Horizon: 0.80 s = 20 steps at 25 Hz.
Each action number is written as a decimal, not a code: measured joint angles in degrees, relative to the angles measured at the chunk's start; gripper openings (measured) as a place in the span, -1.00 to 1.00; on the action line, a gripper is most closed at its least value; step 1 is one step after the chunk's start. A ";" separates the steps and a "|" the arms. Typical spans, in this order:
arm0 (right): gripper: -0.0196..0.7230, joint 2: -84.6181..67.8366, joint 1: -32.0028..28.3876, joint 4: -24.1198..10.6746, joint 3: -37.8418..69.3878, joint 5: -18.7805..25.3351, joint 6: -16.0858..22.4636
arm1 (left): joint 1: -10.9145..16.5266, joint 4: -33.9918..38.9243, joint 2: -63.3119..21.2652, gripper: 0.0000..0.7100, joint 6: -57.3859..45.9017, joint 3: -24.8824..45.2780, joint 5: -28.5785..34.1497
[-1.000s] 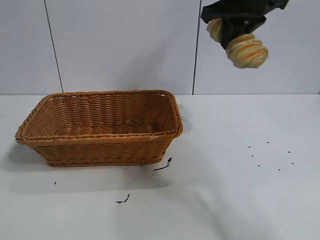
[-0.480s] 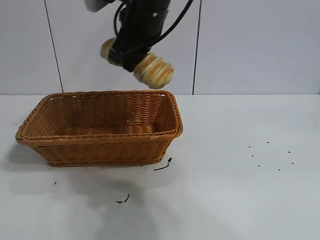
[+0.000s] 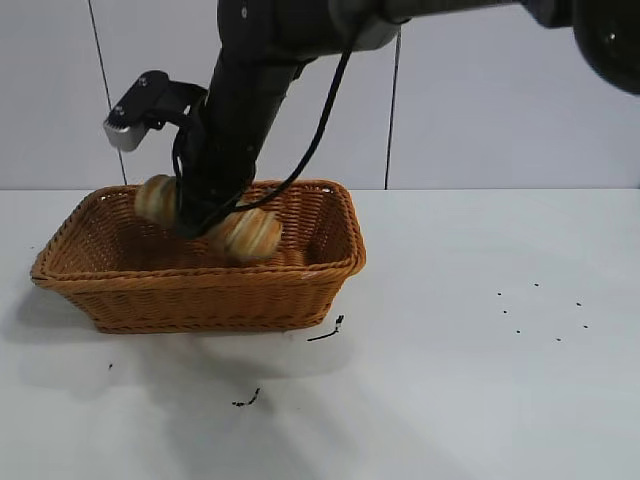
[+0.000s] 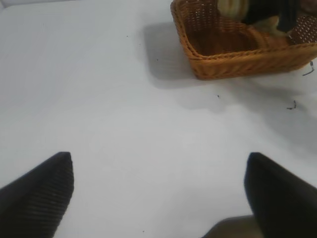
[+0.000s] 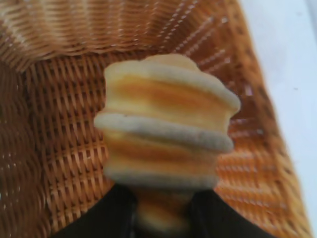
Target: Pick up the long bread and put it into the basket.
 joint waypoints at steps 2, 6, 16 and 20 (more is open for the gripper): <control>0.48 0.00 0.00 0.00 0.00 0.06 0.00 | 0.00 0.00 0.00 0.96 0.00 0.00 0.00; 0.86 -0.49 0.00 0.00 0.00 0.00 0.51 | 0.00 0.00 0.00 0.96 0.00 0.00 0.00; 0.92 -8.71 -0.54 -1.23 -0.55 7.27 22.19 | 0.00 0.00 0.00 0.96 0.00 0.00 0.00; 0.92 -11.56 -3.23 -3.36 -0.71 12.60 34.89 | 0.00 0.00 0.00 0.96 0.00 0.00 0.00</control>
